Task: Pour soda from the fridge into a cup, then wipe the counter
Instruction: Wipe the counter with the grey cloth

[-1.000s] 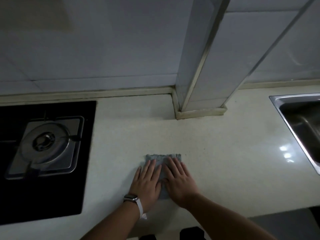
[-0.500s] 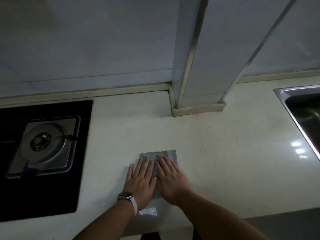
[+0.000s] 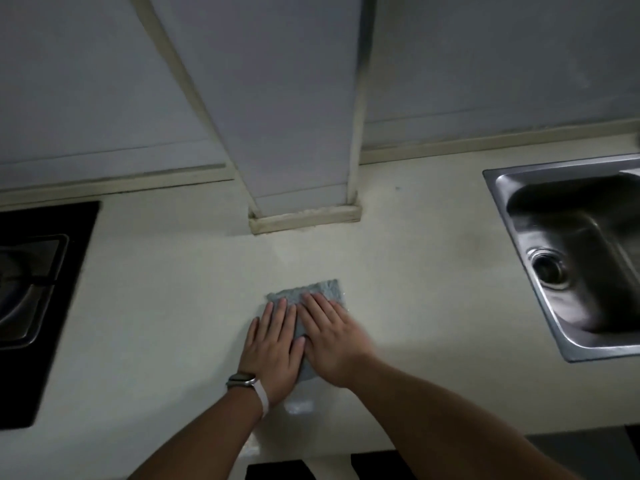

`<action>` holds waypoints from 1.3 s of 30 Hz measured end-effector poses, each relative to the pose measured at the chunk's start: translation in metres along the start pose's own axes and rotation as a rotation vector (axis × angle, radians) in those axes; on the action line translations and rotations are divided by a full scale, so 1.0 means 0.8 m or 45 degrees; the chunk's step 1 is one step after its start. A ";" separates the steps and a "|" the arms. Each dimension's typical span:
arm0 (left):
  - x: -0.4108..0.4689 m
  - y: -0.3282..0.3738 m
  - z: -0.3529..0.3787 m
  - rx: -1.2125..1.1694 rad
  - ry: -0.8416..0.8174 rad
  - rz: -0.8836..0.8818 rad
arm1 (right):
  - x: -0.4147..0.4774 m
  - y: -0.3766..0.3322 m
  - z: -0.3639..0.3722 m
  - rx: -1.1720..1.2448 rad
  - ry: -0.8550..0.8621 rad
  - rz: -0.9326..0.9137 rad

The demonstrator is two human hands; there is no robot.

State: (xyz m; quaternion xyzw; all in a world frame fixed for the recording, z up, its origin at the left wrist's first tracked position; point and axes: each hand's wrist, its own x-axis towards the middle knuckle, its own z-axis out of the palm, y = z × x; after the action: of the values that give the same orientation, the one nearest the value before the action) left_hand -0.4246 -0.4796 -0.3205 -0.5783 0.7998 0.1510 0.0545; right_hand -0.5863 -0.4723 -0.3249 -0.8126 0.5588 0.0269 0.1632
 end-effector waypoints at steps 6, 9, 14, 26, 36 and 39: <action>0.026 0.117 0.010 -0.016 -0.064 0.066 | -0.068 0.096 -0.014 -0.010 0.012 0.090; 0.035 0.163 0.011 -0.005 -0.091 0.119 | -0.097 0.133 -0.016 -0.003 0.023 0.144; 0.056 0.229 0.016 0.015 -0.068 0.221 | -0.135 0.190 -0.020 0.016 0.067 0.222; 0.120 0.291 0.035 0.051 -0.024 0.312 | -0.141 0.276 -0.028 -0.030 0.117 0.332; 0.173 0.286 0.030 0.061 0.029 0.316 | -0.097 0.307 -0.046 -0.048 0.129 0.301; 0.187 0.277 0.027 0.063 0.042 0.314 | -0.082 0.308 -0.048 -0.044 0.116 0.319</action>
State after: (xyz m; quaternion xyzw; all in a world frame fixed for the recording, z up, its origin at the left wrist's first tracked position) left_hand -0.6841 -0.5452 -0.3407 -0.4763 0.8692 0.1273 0.0367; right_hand -0.8422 -0.5045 -0.3315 -0.7396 0.6622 0.0197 0.1191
